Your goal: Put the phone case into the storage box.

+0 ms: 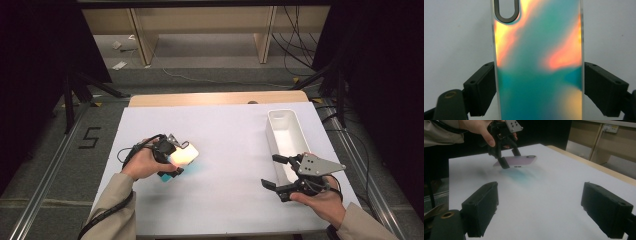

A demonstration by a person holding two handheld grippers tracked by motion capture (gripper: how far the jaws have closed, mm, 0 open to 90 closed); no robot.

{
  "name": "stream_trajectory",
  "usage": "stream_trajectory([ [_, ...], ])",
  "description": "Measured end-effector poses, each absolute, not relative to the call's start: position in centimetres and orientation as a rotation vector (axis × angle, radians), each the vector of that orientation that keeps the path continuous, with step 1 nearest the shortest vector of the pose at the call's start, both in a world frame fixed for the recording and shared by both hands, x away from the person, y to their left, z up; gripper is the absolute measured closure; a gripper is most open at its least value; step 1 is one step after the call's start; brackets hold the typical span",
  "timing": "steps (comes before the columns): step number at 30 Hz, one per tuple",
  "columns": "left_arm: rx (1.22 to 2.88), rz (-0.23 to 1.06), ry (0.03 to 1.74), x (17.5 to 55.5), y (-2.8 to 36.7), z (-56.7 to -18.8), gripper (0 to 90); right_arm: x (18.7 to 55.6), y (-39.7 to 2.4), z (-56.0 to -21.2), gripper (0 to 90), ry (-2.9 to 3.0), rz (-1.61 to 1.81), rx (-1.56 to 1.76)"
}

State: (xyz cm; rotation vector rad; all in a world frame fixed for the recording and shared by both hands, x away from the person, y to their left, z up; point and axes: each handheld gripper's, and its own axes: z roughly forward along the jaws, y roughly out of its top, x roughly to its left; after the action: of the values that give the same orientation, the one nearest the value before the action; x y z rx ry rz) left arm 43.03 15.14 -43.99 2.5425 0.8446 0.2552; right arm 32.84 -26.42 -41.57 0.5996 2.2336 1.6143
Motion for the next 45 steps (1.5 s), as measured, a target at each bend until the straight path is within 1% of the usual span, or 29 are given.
stream_trajectory([
  [7, 2.48, 0.305, 0.812, 42.6, 15.2, -43.5, 16.3, 32.8, -26.4, -41.6, 11.2, 2.228, 1.619, 0.609],
  [24, 2.299, 0.399, 0.808, 41.4, 15.4, -42.9, 16.2, 32.9, -26.4, -41.6, 10.8, 2.215, 1.614, 0.621],
  [33, 2.242, 0.432, 0.796, 40.8, 15.2, -42.8, 16.2, 32.9, -26.4, -41.6, 10.9, 2.211, 1.611, 0.628],
  [45, 2.216, 0.457, 0.777, 40.0, 14.9, -42.5, 16.2, 32.9, -26.4, -41.6, 11.3, 2.21, 1.609, 0.636],
])
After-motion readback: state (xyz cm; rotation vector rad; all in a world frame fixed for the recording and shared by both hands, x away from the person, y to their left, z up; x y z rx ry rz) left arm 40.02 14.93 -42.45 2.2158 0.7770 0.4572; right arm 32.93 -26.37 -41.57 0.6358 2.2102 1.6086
